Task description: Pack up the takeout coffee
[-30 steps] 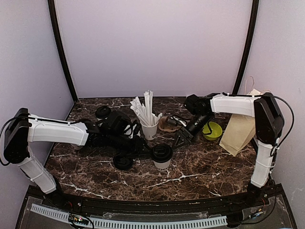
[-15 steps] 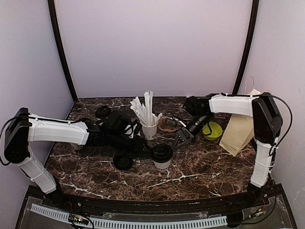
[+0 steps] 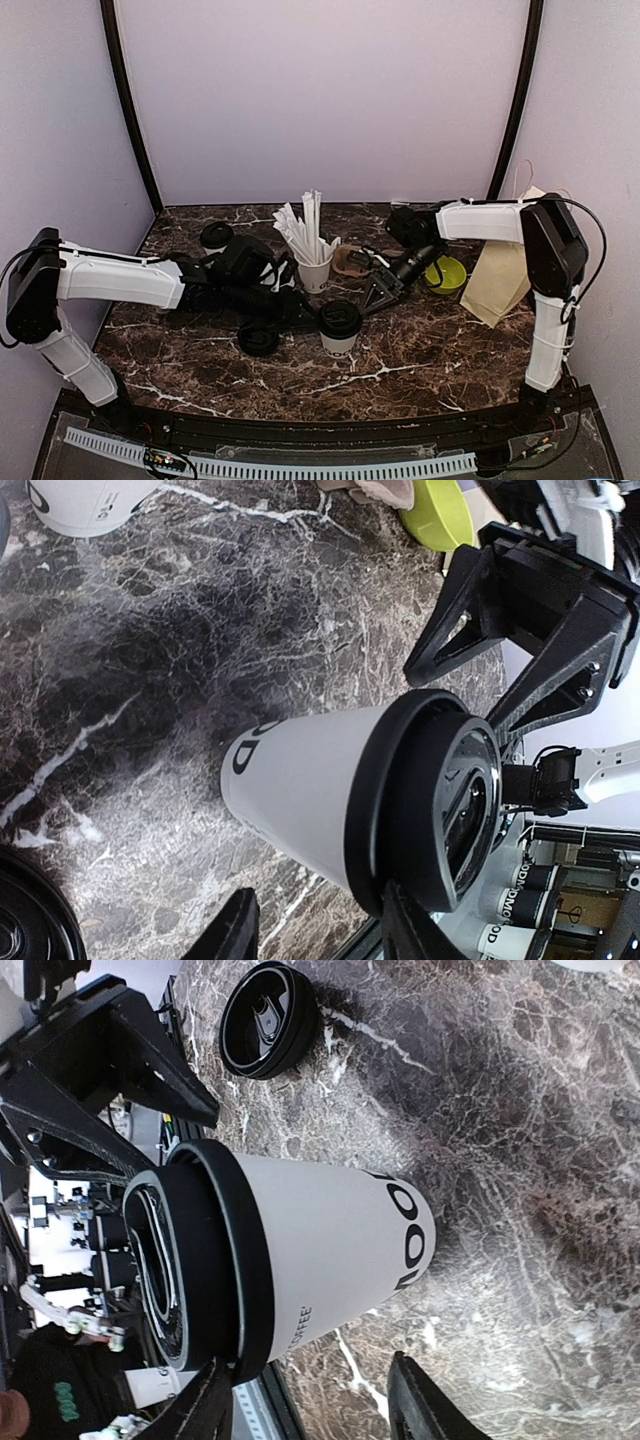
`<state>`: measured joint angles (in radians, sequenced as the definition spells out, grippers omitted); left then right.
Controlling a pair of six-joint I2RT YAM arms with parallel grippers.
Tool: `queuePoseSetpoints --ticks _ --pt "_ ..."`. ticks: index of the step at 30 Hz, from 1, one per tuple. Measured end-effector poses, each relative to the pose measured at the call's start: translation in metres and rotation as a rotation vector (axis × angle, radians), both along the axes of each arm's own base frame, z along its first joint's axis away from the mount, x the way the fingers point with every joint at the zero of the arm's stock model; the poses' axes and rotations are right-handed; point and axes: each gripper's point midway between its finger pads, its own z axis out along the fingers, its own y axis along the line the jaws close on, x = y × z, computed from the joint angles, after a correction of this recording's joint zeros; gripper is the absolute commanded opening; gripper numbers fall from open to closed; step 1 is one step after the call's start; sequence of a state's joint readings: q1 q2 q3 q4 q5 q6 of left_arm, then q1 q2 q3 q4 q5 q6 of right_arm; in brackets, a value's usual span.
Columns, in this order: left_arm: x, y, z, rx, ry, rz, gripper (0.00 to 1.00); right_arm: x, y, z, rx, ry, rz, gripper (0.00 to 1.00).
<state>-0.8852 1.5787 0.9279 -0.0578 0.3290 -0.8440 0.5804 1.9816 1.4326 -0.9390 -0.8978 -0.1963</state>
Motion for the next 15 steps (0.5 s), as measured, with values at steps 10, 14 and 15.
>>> queuePoseSetpoints --ticks 10,14,15 --pt "-0.013 0.049 -0.076 0.252 0.085 0.054 0.40 -0.002 0.002 0.000 0.000 0.076 -0.028 0.47" --pt "-0.015 0.054 -0.080 0.296 0.081 0.055 0.40 -0.001 0.001 0.002 0.006 0.054 -0.021 0.47" --pt "-0.015 0.055 -0.080 0.303 0.078 0.052 0.40 -0.001 0.001 0.003 0.007 0.044 -0.019 0.47"
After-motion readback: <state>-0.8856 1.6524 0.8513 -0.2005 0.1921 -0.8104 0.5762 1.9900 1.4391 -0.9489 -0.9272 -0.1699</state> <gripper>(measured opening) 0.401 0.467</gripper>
